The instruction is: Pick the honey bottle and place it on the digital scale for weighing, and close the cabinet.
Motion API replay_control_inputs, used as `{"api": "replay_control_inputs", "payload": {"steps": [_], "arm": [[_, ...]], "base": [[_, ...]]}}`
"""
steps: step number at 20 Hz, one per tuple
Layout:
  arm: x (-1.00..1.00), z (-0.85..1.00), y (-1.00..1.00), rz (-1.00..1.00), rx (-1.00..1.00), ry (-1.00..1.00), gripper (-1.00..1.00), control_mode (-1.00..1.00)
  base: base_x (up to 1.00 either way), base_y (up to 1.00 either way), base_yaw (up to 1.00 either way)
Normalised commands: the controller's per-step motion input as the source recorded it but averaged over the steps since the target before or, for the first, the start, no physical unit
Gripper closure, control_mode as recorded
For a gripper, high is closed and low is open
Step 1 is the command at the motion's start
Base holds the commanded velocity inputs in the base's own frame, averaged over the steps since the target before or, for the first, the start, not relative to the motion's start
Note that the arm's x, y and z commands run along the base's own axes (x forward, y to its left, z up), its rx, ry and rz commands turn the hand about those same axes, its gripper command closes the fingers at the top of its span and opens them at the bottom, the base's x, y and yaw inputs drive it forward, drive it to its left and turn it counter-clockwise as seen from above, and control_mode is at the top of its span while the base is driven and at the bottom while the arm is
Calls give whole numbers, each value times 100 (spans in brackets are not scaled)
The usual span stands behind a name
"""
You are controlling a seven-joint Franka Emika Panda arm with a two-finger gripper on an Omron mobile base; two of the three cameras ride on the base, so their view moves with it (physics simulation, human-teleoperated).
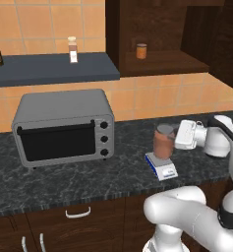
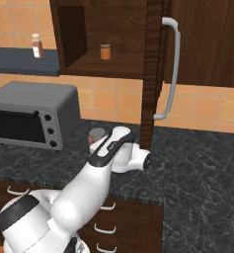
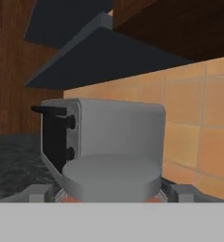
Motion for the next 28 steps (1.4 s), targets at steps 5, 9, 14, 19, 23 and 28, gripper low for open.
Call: {"api": "replay_control_inputs", "payload": {"steps": [5,9,14,19,23,28], "arm": [[3,-27,-18,6,0,0,100,-100],[19,-35,0,2,0,2,100,-100],[19,-21,2,4,0,6,100,-100],[-11,-14,16,4,0,0,100,-100],[-30,-3,52,1,1,-1,100,-100],[-2,0,19,0,0,0,100,-100]], "base": [[0,0,0],[0,0,0],[0,0,0],[0,0,0],[0,0,0],[0,0,0]]}}
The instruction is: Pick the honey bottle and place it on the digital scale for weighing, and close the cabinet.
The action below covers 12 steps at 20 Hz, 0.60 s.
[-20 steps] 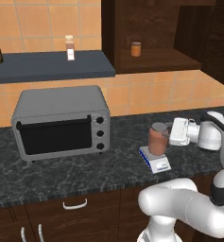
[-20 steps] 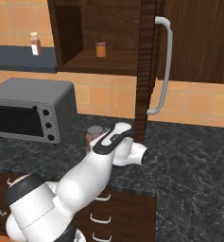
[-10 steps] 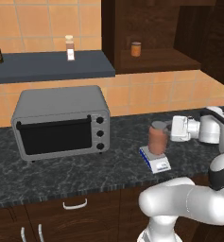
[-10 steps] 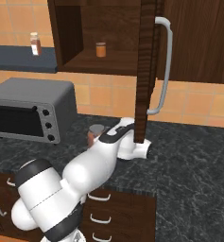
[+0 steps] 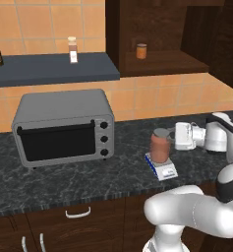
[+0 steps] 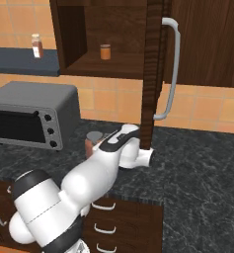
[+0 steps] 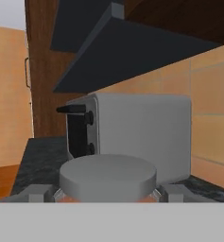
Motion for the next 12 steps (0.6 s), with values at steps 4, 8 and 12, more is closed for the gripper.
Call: {"api": "replay_control_inputs", "payload": {"steps": [4,8,12], "arm": [[0,0,-11,0,1,0,100,-100],[-4,0,-10,0,1,0,100,-100],[0,0,-5,0,0,0,100,-100]], "base": [[0,0,0],[0,0,0],[0,0,0]]}}
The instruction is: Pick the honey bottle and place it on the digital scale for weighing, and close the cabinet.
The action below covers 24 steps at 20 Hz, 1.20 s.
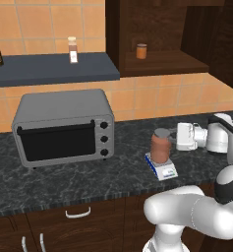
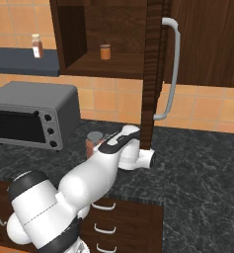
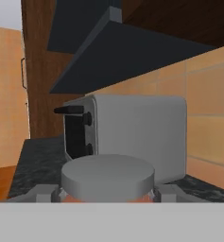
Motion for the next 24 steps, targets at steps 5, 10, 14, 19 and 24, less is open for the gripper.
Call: {"api": "replay_control_inputs", "payload": {"steps": [5,10,14,19,24], "arm": [[-3,9,-11,0,1,-2,100,-100],[-14,1,-2,0,0,0,-100,-100],[-47,3,-15,0,0,-7,-100,-100],[-72,28,-13,-1,4,-27,-100,-100],[-76,55,-11,-7,0,-50,-100,-100]], "base": [[0,0,0],[0,0,0],[0,0,0],[0,0,0],[0,0,0]]}}
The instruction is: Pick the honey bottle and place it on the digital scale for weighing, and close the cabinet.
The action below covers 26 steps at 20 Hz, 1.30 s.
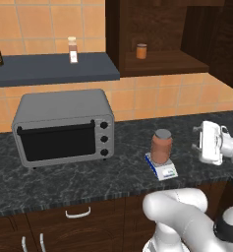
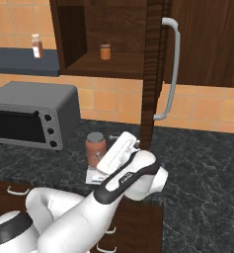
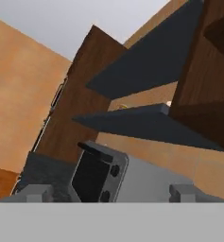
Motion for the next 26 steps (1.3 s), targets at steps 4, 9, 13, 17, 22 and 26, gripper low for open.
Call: {"api": "replay_control_inputs", "payload": {"steps": [4,9,13,17,22,26], "arm": [[-52,26,-23,-16,0,-52,-100,-100],[-3,22,-57,-3,7,-40,-100,-100],[0,19,-72,-3,5,-34,-100,-100],[1,14,-84,-9,8,-23,-100,-100],[2,10,-76,-14,6,-6,-100,-100],[15,0,-74,-18,5,0,-100,-100]], "base": [[0,0,0],[0,0,0],[0,0,0],[0,0,0],[0,0,0],[0,0,0]]}}
